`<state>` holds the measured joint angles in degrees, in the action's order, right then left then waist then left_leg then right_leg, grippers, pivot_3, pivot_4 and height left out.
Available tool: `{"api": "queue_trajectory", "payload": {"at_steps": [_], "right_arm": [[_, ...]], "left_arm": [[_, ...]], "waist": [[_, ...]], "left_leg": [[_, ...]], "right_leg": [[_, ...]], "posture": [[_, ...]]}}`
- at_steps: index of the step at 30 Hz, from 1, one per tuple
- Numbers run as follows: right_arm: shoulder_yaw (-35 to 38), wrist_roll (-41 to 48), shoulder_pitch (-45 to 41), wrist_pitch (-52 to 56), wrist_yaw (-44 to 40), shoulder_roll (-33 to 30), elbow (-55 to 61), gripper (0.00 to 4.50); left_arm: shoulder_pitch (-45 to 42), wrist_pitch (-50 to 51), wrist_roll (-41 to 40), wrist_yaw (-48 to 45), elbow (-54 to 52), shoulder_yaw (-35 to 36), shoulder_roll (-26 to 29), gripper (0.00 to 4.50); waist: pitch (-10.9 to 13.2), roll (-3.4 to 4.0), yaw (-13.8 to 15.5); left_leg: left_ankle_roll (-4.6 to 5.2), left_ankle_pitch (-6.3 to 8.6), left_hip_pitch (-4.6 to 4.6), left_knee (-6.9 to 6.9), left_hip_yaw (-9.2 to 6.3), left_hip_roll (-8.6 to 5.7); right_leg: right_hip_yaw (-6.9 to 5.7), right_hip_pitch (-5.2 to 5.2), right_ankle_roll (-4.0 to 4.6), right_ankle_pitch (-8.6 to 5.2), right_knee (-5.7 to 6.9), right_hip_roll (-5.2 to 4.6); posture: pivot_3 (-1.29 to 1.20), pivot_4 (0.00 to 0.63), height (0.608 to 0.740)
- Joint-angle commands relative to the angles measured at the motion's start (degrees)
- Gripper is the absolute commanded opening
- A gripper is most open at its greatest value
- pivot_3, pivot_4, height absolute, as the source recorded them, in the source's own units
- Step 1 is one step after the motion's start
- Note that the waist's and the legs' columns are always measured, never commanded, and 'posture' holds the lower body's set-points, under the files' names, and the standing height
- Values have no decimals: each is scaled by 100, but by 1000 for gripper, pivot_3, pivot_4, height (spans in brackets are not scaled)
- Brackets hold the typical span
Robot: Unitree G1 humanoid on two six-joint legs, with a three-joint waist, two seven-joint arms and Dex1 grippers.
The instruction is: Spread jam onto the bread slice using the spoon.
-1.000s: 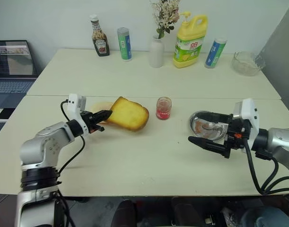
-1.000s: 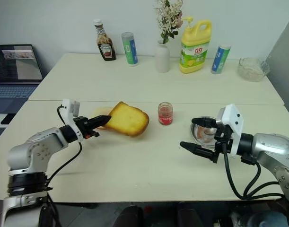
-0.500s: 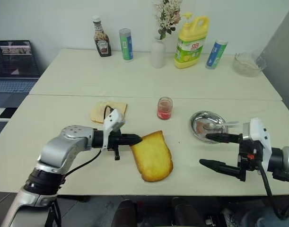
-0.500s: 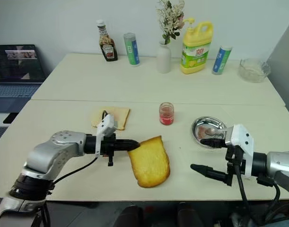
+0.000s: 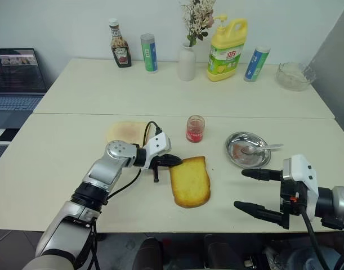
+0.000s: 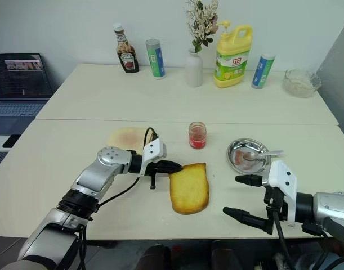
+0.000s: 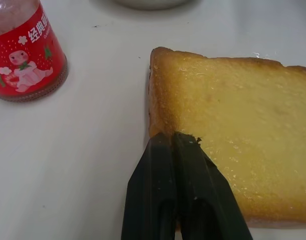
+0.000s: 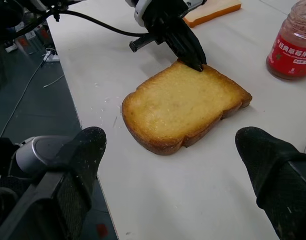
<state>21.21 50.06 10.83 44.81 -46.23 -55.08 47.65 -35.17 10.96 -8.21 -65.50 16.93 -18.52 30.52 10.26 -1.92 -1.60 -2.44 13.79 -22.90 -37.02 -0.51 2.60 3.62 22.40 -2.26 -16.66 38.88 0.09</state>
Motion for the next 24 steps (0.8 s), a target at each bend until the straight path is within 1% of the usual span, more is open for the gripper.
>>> {"api": "queue_trajectory", "payload": {"at_steps": [1,2,3,4,6,7,10,13,15,19,22,23,24], "right_arm": [[32,-9,-1,-120,37,17,176,4500],[23,-13,-5,-129,47,18,173,4500],[14,-20,-7,-138,57,20,166,4500],[8,-28,-6,-148,62,22,159,4500],[1,-48,0,-171,63,24,135,4500],[-3,-64,9,-183,63,27,123,4500],[1,-109,41,-211,44,40,93,4500],[17,-147,64,-226,40,54,84,4500],[101,-333,111,-390,74,142,13,4500],[352,-805,213,-972,264,595,-276,4500],[581,-1132,377,-1300,379,915,-542,4500],[642,-1188,416,-1347,409,974,-602,4500],[735,-1224,456,-1386,450,1055,-701,4500]], "left_arm": [[-273,-439,242,260,263,96,-193,28],[-299,-500,290,318,316,127,-220,28],[-304,-562,327,340,346,149,-230,482],[-303,-657,362,359,365,164,-233,651],[-309,-731,372,408,377,231,-250,1236],[-310,-710,345,412,344,275,-243,1607],[-260,-635,278,378,158,366,-173,2429],[-135,-579,213,282,-96,461,-36,3357],[44,-527,120,180,-458,643,242,4010],[499,-116,-195,58,-1448,1115,875,4010],[798,288,-539,62,-2185,1427,1146,4010],[851,405,-626,76,-2350,1478,1176,4354],[932,548,-754,59,-2588,1546,1234,4489]], "waist": [[0,0,6],[0,0,6],[0,0,5],[0,0,5],[0,0,5],[0,0,5],[0,0,5],[0,0,3],[0,0,1],[0,0,-33],[0,0,-2],[0,0,23],[0,1,42]], "left_leg": [[0,0,0,-1,0,-1],[0,0,-1,-1,-1,-1],[0,0,-1,-2,-1,-1],[0,0,0,-2,-1,-1],[0,0,0,-2,-1,-1],[0,0,1,-1,-2,0],[0,0,0,-1,-2,0],[0,0,0,-1,-3,0],[0,0,1,-1,-4,1],[0,0,4,3,-3,10],[-1,0,4,2,-5,10],[-1,0,6,1,-5,8],[-1,0,4,0,-6,4]], "right_leg": [[0,-1,0,0,0,0],[0,-1,0,0,0,-1],[0,-2,-1,0,0,-1],[0,-2,-1,0,0,-1],[0,-2,-1,1,0,-1],[0,-2,-1,1,0,-1],[-1,-2,-1,0,0,-1],[-1,-2,-1,0,0,0],[-2,-2,-1,0,1,0],[0,0,0,0,2,7],[-3,-1,0,-1,4,5],[-4,-4,0,-2,4,2],[-7,-6,0,-2,2,-4]], "posture": [[0,150,740],[0,150,740],[0,150,740],[0,150,740],[0,150,740],[0,150,740],[0,150,740],[0,150,740],[0,150,740],[0,150,740],[0,150,740],[0,150,740],[0,150,740]]}}
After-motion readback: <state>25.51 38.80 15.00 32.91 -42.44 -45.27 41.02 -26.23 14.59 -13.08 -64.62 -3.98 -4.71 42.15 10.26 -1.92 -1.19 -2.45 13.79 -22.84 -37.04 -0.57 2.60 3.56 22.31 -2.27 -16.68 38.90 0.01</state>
